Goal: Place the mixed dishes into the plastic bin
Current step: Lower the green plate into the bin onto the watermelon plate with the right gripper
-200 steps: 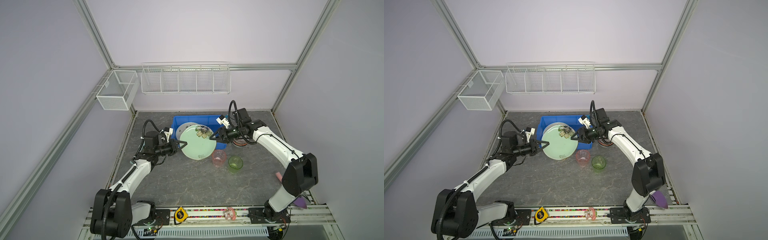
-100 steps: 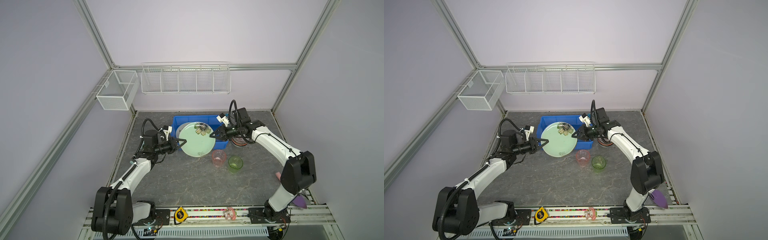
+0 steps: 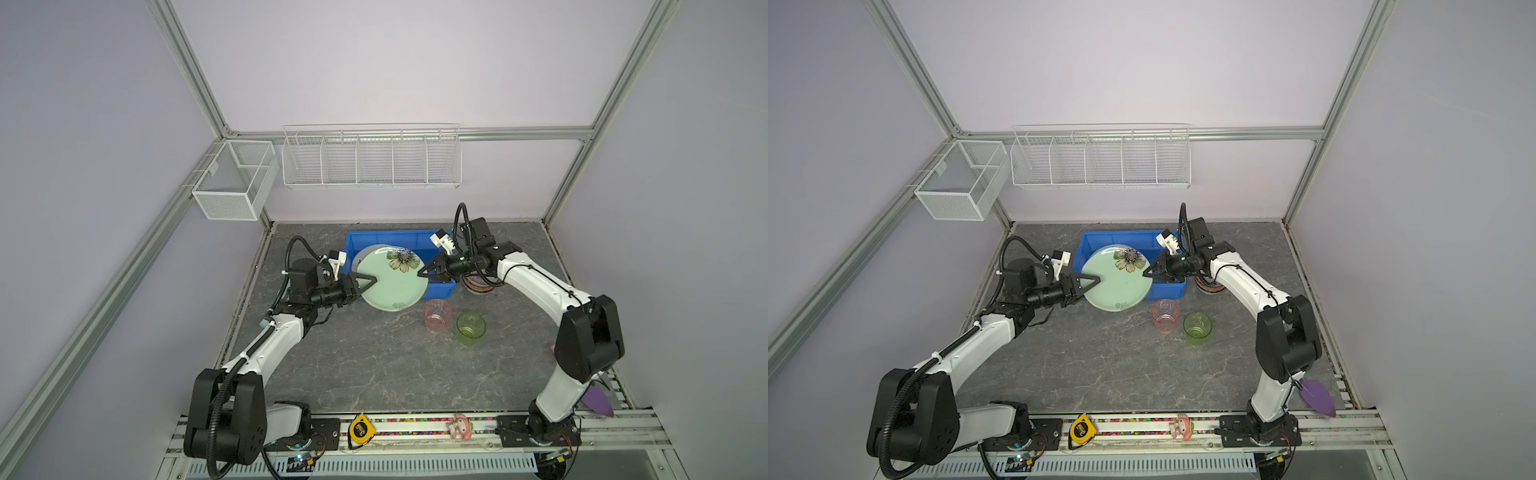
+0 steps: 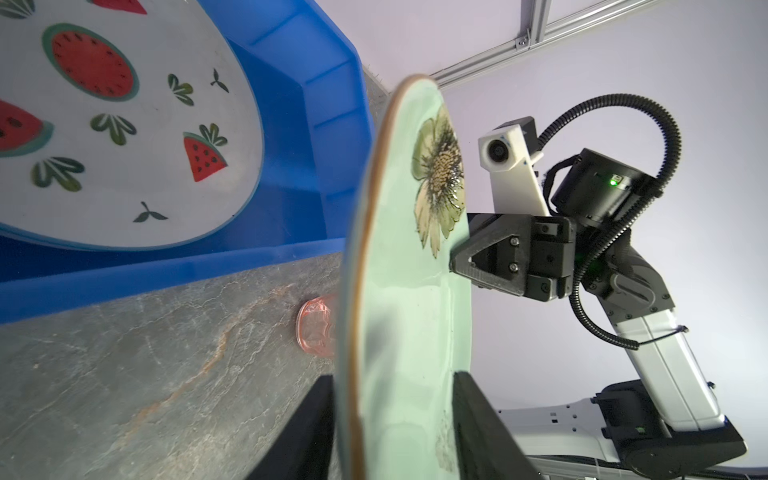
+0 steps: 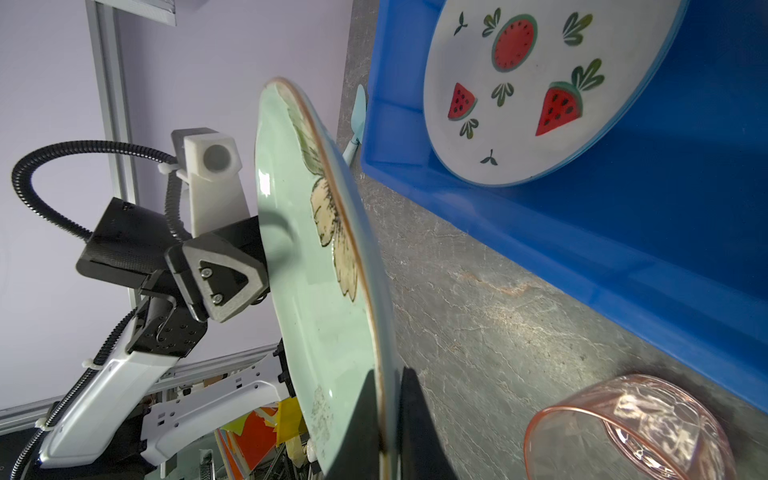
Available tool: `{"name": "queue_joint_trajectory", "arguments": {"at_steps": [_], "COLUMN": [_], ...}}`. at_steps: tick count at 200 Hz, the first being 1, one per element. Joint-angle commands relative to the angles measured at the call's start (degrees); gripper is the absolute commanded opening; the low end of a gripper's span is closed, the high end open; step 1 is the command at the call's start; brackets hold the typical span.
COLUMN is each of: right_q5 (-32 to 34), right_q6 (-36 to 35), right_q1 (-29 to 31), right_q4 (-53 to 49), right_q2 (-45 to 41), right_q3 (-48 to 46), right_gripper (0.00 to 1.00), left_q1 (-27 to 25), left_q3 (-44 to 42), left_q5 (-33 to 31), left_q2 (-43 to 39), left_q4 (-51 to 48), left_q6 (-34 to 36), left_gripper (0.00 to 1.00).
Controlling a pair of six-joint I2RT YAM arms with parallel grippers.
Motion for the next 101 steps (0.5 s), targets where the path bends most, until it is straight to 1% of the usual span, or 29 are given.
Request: {"name": "queue_joint_trajectory", "arguments": {"at_steps": [1,12,25,40,62,80,101], "right_q5": [-2.58,-1.56,-0.81,-0.01,1.49,3.40,5.69], "right_q6": [0.45,-0.35,-0.78,-0.98,-1.11,-1.22,-1.29], "right_q1": [0.40,0.38,0.25,0.19,-0.08,-0.46,-0.74], "right_q4": [1.84,0.41,-0.39,-0.97,-1.78,-2.73,-4.15], "right_q2": [-0.49,-0.33,-0.14,0.29,1.78,3.94,7.51], "right_q3": [2.85,3.72,4.63,5.82,8.33,11.13,15.25], "right_gripper": [0.07,0.07,0.07,0.07,0.07,0.07,0.07], "left_q1": [0.17,0.50,1.23,3.05,7.11,9.32,10.72], "left_q3": [3.63,6.16,8.83,11.79,15.14,17.87,19.24], "left_q5": [1.71,1.13,-0.04,-1.08,-2.81,-6.76,-11.48], "left_q2": [-0.15,-0.41,-1.17,-1.90,-2.77,-3.49,-4.10], "left_q4": [-2.94,-8.73,-15.01,-20.87,-26.83,-31.86,-33.09], "left_q6": [3.35,7.29,11.79,15.59,18.77,22.85,25.22], "left_gripper": [0.79,0.92,1.00,0.99,0.99,0.99,0.99]}}
